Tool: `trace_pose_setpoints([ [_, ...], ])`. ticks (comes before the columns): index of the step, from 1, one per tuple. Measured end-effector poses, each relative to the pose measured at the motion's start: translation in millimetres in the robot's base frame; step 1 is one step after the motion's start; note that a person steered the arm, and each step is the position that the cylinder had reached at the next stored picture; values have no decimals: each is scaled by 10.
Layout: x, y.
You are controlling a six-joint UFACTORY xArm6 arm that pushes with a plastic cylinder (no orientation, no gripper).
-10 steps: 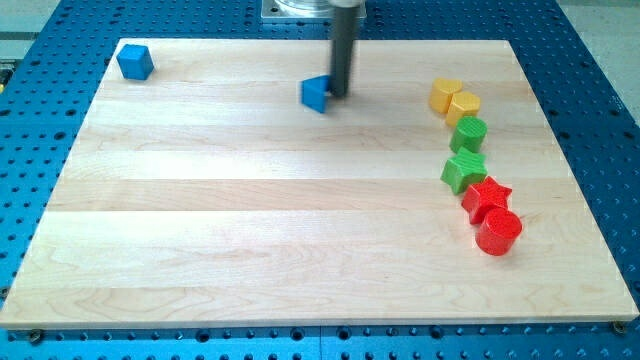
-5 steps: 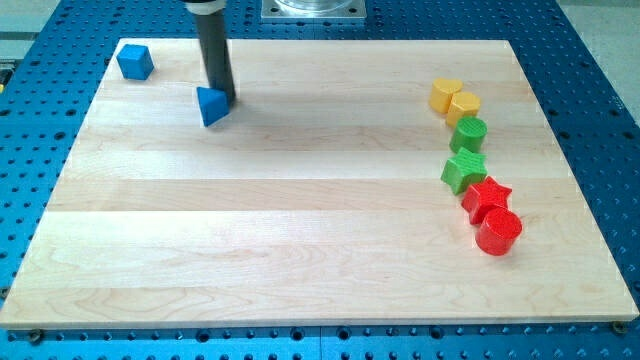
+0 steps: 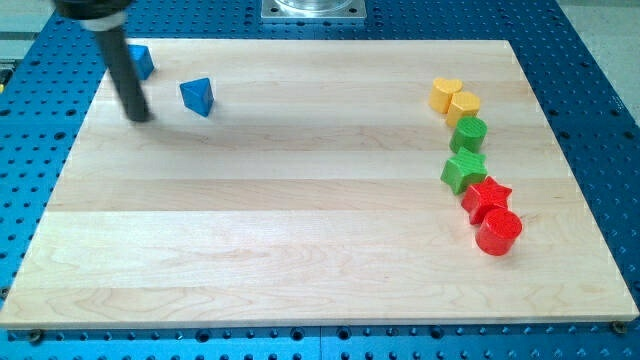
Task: Keep the blue triangle at the bottom right of the blue cube
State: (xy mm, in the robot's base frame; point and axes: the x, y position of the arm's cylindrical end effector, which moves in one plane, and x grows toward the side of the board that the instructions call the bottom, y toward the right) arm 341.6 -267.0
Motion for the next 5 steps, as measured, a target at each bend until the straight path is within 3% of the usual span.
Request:
trace_pose_setpoints([
  [1, -495, -132],
  [2, -595, 36],
  [3, -651, 252],
  [4, -347, 357],
  [5, -345, 1232],
])
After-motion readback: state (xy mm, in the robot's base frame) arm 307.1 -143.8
